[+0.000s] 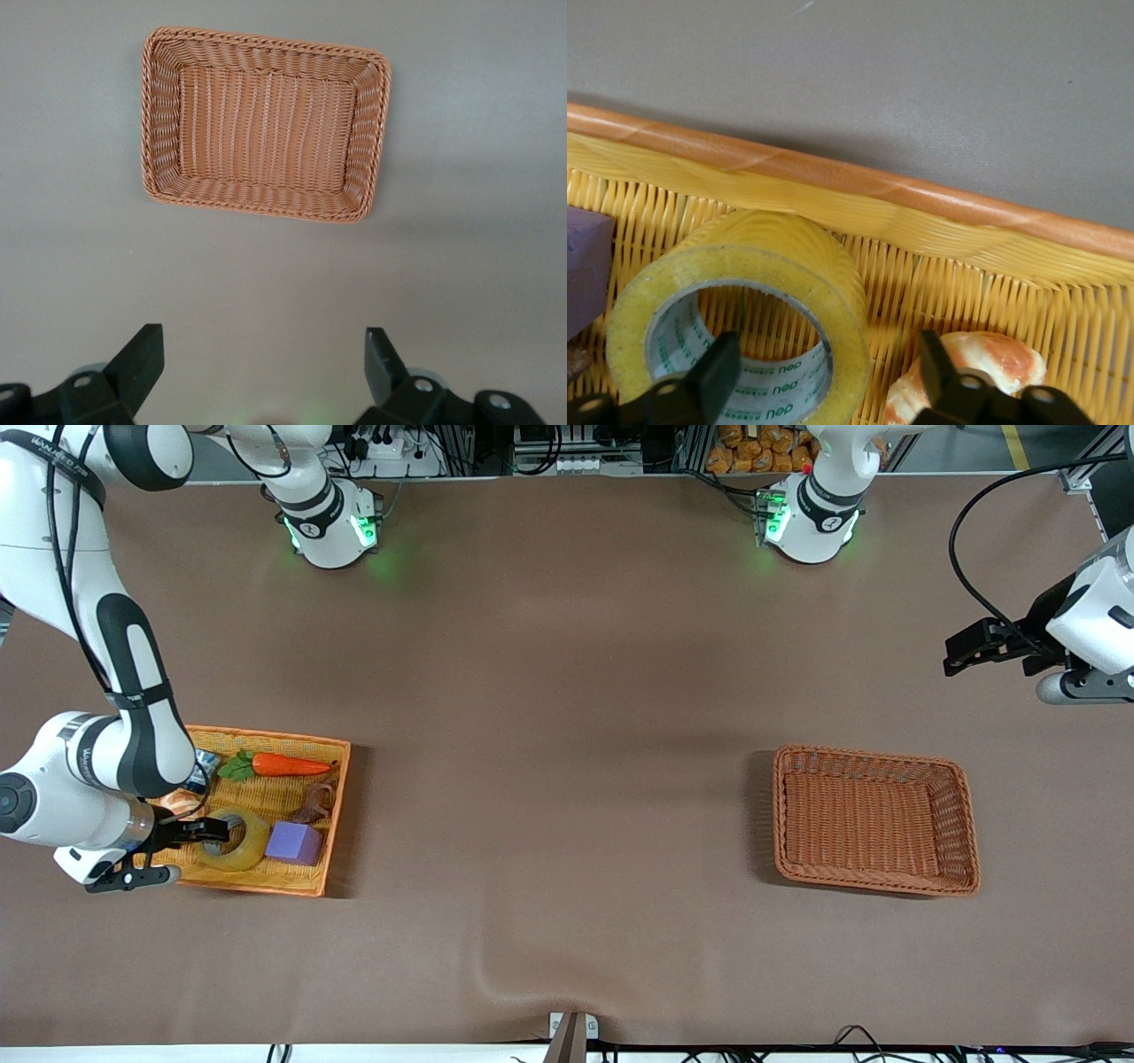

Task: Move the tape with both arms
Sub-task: 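Close the right gripper on the rim of the yellow tape roll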

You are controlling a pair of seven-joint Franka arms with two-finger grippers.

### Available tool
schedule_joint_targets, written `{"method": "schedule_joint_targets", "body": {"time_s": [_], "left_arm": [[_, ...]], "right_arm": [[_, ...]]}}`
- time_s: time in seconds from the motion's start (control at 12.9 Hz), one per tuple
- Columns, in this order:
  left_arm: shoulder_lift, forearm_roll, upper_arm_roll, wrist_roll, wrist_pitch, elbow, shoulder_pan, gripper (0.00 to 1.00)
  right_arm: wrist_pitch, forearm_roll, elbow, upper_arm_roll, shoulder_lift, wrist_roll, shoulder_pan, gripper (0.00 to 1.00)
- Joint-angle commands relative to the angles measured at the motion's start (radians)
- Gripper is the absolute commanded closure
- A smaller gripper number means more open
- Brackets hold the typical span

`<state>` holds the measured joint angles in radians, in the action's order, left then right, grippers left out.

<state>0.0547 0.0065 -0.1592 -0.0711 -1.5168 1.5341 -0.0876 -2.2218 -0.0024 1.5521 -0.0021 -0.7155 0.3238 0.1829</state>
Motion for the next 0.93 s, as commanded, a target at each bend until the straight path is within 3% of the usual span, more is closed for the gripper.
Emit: {"method": "schedule_joint_targets", "body": {"time_s": [0.0,0.08,0.23,0.54,0.85], "left_arm": [[-0.009,-0.022,0.001,0.024,-0.014,0.009,-0.006,0.0],[-0.009,-0.022,0.001,0.024,-0.013,0.009,-0.006,0.0],[-0.009,-0.022,0.001,0.025,-0.014,0.006,-0.006,0.0],[-0.009,-0.022,0.001,0.025,-0.014,0.006,-0.008,0.0],[-0.007,-0.022,0.001,0.025,-0.017,0.006,-0.008,0.0]], "right_arm": [[0.005,0.009,-0.02,0.005,-0.015,0.015,0.003,0.83],[0.005,0.009,-0.018,0.005,-0.015,0.015,0.003,0.92],[0.007,0.009,-0.018,0.005,-0.013,0.015,0.003,0.98],[0.072,0.007,-0.024,0.008,0.023,0.037,-0.002,0.99],[0.27,0.008,-0.032,0.011,0.166,0.037,-0.016,0.99]]}}
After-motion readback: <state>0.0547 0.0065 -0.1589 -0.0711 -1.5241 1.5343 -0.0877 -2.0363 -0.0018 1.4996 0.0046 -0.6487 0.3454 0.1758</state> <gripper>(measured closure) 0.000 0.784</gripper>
